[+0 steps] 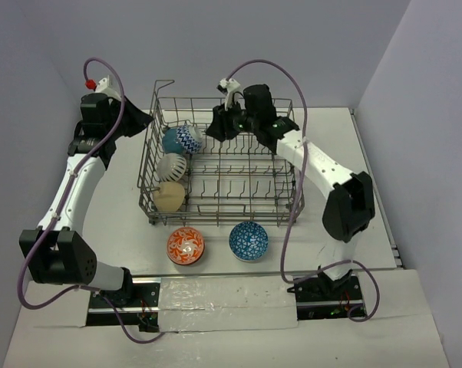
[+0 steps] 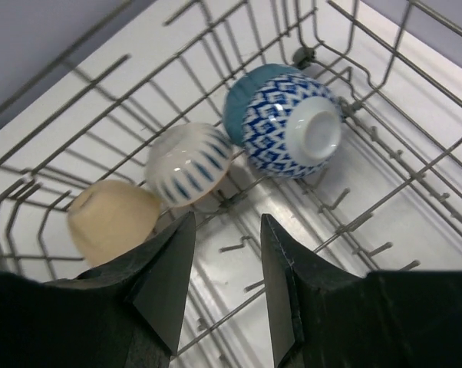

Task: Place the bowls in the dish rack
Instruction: Move the dish rack to the center of the board, then pick up the bowl from the bowl.

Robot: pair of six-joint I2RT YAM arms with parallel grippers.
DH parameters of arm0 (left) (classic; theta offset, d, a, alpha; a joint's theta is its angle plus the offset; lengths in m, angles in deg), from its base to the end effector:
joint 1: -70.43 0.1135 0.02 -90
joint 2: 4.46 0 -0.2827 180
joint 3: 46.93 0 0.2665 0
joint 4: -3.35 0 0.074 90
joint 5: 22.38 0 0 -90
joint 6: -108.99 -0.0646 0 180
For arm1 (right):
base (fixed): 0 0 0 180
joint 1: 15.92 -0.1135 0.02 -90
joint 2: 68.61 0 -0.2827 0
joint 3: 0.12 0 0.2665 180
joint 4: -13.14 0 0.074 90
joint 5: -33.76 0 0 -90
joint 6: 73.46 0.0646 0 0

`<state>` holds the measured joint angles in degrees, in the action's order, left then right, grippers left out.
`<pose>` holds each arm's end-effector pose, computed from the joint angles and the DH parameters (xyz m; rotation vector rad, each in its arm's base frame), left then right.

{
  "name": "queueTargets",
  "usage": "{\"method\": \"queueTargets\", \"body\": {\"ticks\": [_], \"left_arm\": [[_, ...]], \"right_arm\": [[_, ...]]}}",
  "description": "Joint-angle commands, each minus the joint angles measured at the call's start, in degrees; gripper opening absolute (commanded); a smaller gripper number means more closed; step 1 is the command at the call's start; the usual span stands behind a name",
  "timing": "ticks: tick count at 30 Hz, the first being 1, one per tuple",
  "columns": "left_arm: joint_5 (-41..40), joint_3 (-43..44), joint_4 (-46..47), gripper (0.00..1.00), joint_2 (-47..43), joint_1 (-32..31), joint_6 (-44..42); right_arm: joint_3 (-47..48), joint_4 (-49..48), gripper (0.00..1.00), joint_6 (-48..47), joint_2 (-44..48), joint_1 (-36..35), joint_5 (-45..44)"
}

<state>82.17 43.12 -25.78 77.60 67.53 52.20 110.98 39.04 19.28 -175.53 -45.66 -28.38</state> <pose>0.3709 -0.0350 0.3813 -0.3500 1.9544 -0.6603 0.4104 0.2692 0.3549 -0.7824 1.8391 0.8431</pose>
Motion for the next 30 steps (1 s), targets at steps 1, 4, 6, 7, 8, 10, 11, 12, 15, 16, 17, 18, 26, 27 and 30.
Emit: {"method": "queueTargets", "body": {"ticks": [1,4,6,7,8,10,11,12,15,16,17,18,26,27,30], "left_arm": [[2.6,0.0,3.4,0.16,-1.6,-0.1,-0.3],[2.9,0.1,3.3,0.16,-1.3,-0.1,-0.4],[3.6,0.2,3.3,0.16,-1.3,-0.1,-0.4],[3.6,0.2,3.3,0.16,-1.4,0.0,-0.4],[3.6,0.2,3.4,0.17,-1.4,0.0,-0.3],[3.3,0.0,3.4,0.17,-1.3,0.1,-0.3],[3.3,0.0,3.4,0.17,-1.2,0.3,-0.1],[3.7,0.0,3.4,0.17,-0.7,0.6,0.1],[5.4,-0.1,3.7,0.16,0.0,2.0,1.3],[5.9,-0.1,3.8,0.16,0.5,2.4,1.7],[5.9,-0.2,4.0,0.16,0.6,2.6,1.8],[5.4,-0.2,3.9,0.16,0.6,2.7,1.8],[5.3,-0.2,3.7,0.16,0.7,2.7,1.6],[5.3,-0.3,3.8,0.16,0.8,2.7,1.8],[5.7,-0.2,3.7,0.17,1.0,4.3,1.9]], "right_arm": [[-3.3,0.7,0.47,-4.8,8.3,-4.1,-4.0],[-6.5,1.9,0.48,-5.5,12.4,-6.7,-5.8],[-9.9,1.9,0.48,-5.8,16.2,-9.1,-6.4],[-11.5,1.7,0.48,-6.2,17.5,-10.1,-6.2],[-14.3,1.6,0.48,-6.5,20.3,-11.1,-6.5],[-16.8,2.0,0.48,-7.1,22.7,-13.8,-6.8],[-19.0,2.1,0.48,-7.6,24.8,-14.6,-6.8],[-19.9,3.0,0.48,-7.9,25.8,-15.6,-6.7],[-23.1,5.1,0.48,-9.2,28.9,-20.0,-8.0],[-24.0,5.2,0.47,-9.4,29.4,-21.1,-8.1],[-25.7,5.3,0.47,-9.9,30.4,-23.5,-8.3],[-26.4,5.7,0.48,-10.1,30.7,-24.7,-8.5],[-29.5,8.9,0.48,-12.1,30.2,-34.9,-12.4],[-29.6,9.4,0.48,-12.2,29.5,-36.4,-12.2],[-29.1,11.0,0.48,-12.8,28.0,-40.0,-13.4]]}}
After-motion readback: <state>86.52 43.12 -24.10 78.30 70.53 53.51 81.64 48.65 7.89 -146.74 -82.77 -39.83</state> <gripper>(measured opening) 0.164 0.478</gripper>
